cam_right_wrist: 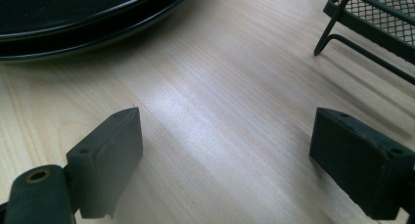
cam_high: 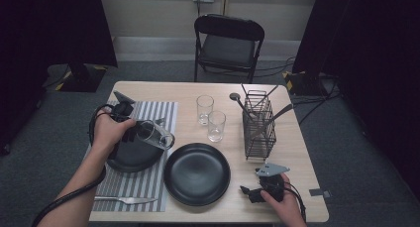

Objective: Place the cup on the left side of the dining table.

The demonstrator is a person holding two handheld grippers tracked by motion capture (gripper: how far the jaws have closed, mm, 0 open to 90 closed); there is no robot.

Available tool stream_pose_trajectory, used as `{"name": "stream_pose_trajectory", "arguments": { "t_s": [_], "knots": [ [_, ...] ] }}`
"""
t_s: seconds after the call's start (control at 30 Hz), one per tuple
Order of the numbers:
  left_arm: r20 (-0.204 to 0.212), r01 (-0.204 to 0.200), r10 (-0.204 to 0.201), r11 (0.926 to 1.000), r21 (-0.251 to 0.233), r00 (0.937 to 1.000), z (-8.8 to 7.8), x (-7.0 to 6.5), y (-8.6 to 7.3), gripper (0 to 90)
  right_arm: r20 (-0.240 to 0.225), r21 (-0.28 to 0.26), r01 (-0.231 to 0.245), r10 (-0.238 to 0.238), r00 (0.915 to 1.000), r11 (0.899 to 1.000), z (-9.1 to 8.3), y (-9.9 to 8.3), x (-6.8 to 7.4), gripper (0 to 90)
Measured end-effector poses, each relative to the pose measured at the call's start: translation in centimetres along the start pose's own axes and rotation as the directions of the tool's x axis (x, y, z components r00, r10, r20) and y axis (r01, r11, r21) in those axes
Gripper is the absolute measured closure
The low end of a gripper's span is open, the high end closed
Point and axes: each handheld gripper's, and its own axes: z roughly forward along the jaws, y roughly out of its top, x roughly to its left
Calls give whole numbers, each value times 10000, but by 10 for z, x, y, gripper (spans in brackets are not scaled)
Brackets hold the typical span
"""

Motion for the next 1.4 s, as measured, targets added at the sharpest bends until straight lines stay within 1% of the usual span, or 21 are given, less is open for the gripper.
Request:
{"name": "stream_pose_trajectory", "arguments": {
  "t_s": [0.1, 0.27, 0.3, 0.57, 0.6, 0.7, 0.77, 0.8, 0.87, 0.9, 0.93, 1.0, 1.03, 1.1, 1.13, 1.2, 1.27, 1.3, 1.33, 1.37, 1.4],
  "knots": [
    [45, 53, -53, 10000, 15, 10000, 0, 0, -1, 854, 1, 1, 0, 0, 10000, 10000, 0, 0, 0, 115],
    [-44, -136, 136, 9999, 5, 9999, -2, 2, -2, 854, -3, 4, -9, 9, 10000, 10000, 0, 0, 0, 115],
    [27, -72, 72, 10000, 11, 10000, -2, 1, -3, 854, 2, 7, -8, 8, 10000, 10000, 0, 0, 0, 115],
    [-86, 17, -16, 10000, 20, 10000, -6, 2, -5, 854, -15, -10, 1, -1, 10000, 10000, 0, 0, 0, 115],
    [-139, -142, 143, 9999, 60, 9998, -6, 3, -5, 854, -13, -8, -3, 2, 10000, 10000, 0, 0, 0, 115],
    [-77, -3, 3, 10000, 16, 10000, -7, 3, -6, 855, 1, 1, 0, 0, 10000, 10000, 0, 0, 0, 115],
    [-220, -176, 177, 9998, 48, 9996, -9, 4, -7, 854, -1, 1, -1, 1, 10000, 10000, 0, 0, 0, 115],
    [-55, -6, 6, 10000, 52, 10000, -8, 3, -7, 854, -13, -8, -2, 2, 10000, 10000, 0, 0, 0, 115],
    [-140, -147, 148, 9999, 28, 9998, -9, 4, -8, 854, 2, 6, -8, 8, 10000, 10000, 0, 0, 0, 114],
    [-99, 3, -3, 10000, 11, 10000, -10, 4, -9, 854, 0, 0, 1, -1, 10000, 10000, 0, 0, 0, 115],
    [-238, -153, 154, 9999, 40, 9996, -11, 5, -9, 854, -19, -12, -2, 2, 10000, 10000, 0, 0, 0, 115],
    [-91, 52, -52, 10000, -10, 9999, -12, 5, -10, 854, 1, -1, 2, -2, 10000, 10000, 0, 0, 0, 115],
    [-112, -55, 55, 10000, 20, 9999, -13, 6, -10, 854, -1, -1, 1, -1, 10000, 10000, 0, 0, 0, 115],
    [-153, -41, 41, 10000, -29, 9999, -15, 7, -11, 854, -1, 6, -9, 9, 10000, 10000, 0, 0, 0, 115],
    [-229, 51, -52, 10000, -51, 9997, -16, 7, -12, 854, -6, 5, -7, 7, 10000, 10000, 0, 0, 0, 115],
    [-158, 103, -104, 9999, -74, 9998, -17, 9, -13, 854, -5, 4, -6, 6, 10000, 10000, 0, 0, 0, 114],
    [-237, -17, 15, 10000, -45, 9997, -19, 10, -14, 854, -3, 1, -1, 1, 10000, 10000, 0, 0, 0, 115],
    [-203, 60, -61, 10000, -73, 9998, -19, 10, -15, 854, 0, 7, -10, 10, 10000, 10000, 0, 0, 0, 115],
    [-340, 2, -3, 10000, -27, 9994, -20, 11, -15, 854, -1, 6, -9, 9, 10000, 10000, 0, 0, 0, 115],
    [-221, 27, -28, 10000, -23, 9998, -21, 11, -16, 854, -3, 1, -4, 4, 10000, 10000, 0, 0, 0, 115],
    [-252, -37, 35, 10000, -66, 9997, -21, 12, -16, 853, -1, 0, 0, 0, 10000, 10000, 0, 0, 0, 115]
  ]
}}
